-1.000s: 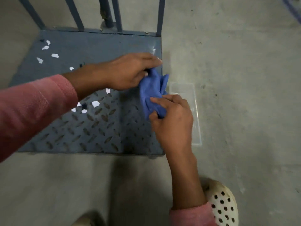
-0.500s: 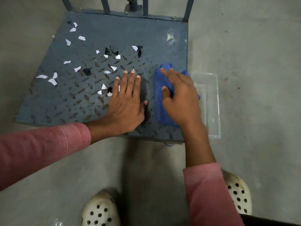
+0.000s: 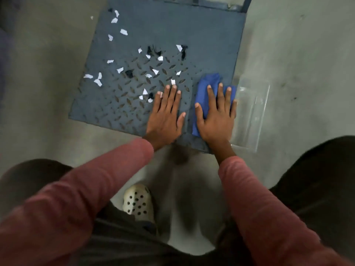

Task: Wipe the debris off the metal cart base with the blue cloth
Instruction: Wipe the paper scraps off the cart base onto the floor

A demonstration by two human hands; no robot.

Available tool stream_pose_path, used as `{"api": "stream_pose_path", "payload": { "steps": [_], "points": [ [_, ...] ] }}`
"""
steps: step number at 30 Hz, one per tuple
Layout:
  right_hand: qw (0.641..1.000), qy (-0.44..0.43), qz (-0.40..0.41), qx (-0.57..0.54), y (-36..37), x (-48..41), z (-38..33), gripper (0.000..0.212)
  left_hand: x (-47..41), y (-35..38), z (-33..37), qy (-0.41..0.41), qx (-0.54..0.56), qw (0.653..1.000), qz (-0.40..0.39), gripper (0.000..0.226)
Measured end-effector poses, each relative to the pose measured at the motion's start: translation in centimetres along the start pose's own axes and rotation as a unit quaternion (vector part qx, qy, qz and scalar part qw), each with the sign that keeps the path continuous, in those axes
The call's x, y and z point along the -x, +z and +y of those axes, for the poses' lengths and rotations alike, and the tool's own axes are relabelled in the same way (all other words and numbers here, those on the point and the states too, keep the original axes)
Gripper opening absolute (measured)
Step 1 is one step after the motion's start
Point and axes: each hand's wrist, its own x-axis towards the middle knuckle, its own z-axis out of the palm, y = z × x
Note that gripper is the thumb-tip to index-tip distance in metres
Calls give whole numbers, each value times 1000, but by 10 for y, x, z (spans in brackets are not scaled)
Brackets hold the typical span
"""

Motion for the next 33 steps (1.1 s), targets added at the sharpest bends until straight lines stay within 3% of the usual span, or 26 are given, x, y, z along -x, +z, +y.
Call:
{"api": "stream_pose_path", "payload": {
  "steps": [7, 12, 18, 22, 25, 28, 33],
  "points": [
    [994, -69, -80, 10, -20, -14, 1, 71, 9, -8, 43, -166, 109, 980, -2, 65],
    [971, -195, -134, 30, -21, -38, 19, 74, 12, -8, 50, -178, 88, 980, 1, 64],
    [945, -299, -133, 11, -16, -79, 43, 70, 12, -1, 51, -182, 70, 981, 17, 64],
    [935, -327, -133, 12, -7, -102, 43, 71, 11, 3, 48, -185, 53, 980, 53, 63],
    [949, -289, -128, 22, -11, -99, 40, 71, 12, 0, 50, -187, 59, 979, 54, 63],
    [970, -215, -111, 32, -18, -53, 31, 71, 11, -4, 41, -170, 64, 983, 40, 62],
    [950, -260, -172, 8, -28, 14, 38, 77, 12, -6, 27, -155, 77, 983, 55, 58]
  ]
}}
